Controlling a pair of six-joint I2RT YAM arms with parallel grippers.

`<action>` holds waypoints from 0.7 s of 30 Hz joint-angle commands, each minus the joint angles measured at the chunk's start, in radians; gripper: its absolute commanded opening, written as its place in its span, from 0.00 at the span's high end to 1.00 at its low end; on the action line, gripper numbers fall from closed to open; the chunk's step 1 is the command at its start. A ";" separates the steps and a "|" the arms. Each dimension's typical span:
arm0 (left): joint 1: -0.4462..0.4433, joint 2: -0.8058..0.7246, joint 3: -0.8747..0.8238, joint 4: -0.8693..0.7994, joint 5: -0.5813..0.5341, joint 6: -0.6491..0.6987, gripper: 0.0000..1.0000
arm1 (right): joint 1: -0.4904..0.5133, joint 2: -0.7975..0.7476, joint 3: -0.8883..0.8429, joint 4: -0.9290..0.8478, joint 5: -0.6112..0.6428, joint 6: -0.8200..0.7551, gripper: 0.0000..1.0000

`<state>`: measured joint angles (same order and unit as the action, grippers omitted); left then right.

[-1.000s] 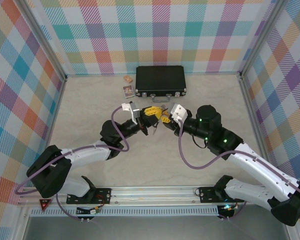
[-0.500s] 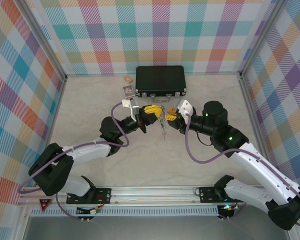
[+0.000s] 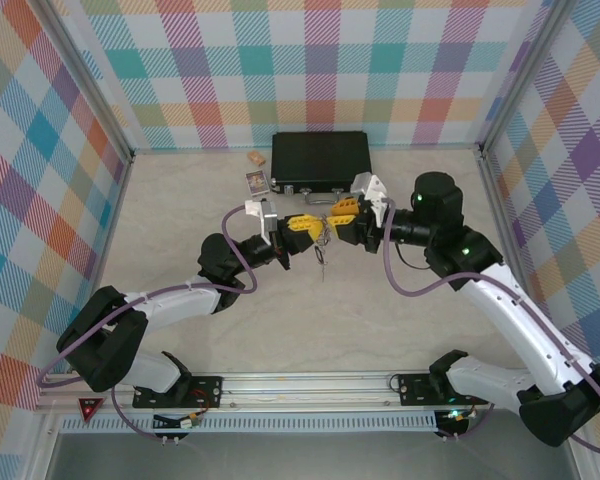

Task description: Put the keys on the keyring

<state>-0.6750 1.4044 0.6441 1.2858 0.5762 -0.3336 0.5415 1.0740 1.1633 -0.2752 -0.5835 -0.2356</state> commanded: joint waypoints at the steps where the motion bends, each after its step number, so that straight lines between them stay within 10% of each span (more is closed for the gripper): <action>1: 0.009 -0.044 -0.006 0.064 0.023 -0.025 1.00 | -0.020 0.016 0.027 -0.046 -0.108 0.028 0.77; 21: 0.009 -0.048 0.021 0.064 0.076 -0.060 1.00 | -0.102 0.116 0.035 -0.035 -0.339 0.105 0.77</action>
<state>-0.6716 1.3865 0.6441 1.2861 0.6331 -0.3786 0.4450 1.1774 1.1656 -0.3084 -0.8490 -0.1436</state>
